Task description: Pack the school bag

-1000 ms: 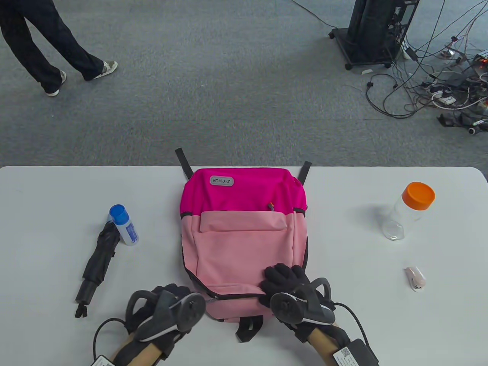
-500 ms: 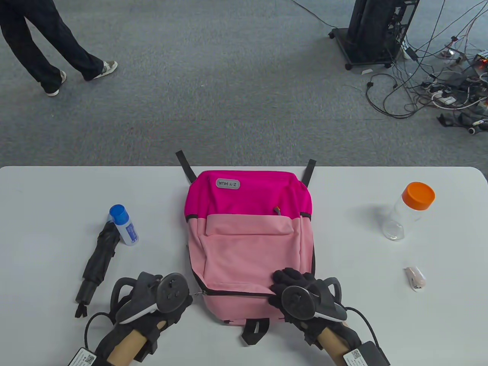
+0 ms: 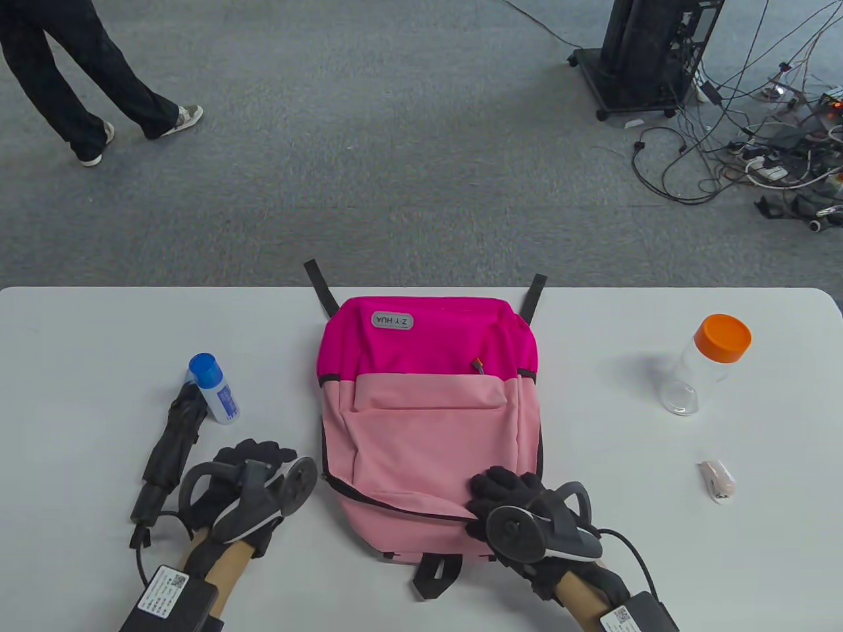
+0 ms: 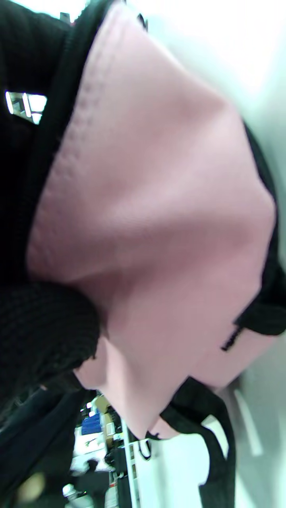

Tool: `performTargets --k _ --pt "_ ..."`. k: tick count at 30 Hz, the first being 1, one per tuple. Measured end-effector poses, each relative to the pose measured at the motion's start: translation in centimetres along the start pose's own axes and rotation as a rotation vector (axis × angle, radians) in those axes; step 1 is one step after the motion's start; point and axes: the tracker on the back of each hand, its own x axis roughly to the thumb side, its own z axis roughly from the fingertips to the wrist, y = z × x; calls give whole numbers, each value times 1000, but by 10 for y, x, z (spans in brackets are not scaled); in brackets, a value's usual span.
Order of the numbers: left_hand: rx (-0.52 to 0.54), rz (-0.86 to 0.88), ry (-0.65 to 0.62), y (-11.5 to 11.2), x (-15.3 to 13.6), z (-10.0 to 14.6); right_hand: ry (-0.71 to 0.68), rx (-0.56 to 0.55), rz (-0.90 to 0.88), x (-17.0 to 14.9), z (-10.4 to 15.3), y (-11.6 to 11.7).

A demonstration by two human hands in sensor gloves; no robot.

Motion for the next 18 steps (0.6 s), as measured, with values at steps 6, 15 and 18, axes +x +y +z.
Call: performTargets --k 6,15,18 --pt "-78 -45 125 -32 11 -38 4 55 -40 -1 10 -4" --pt "-154 -61 230 -51 18 -72 44 0 -59 0 25 2" --pt "-156 -67 221 -52 15 -68 49 12 -45 2 24 3"
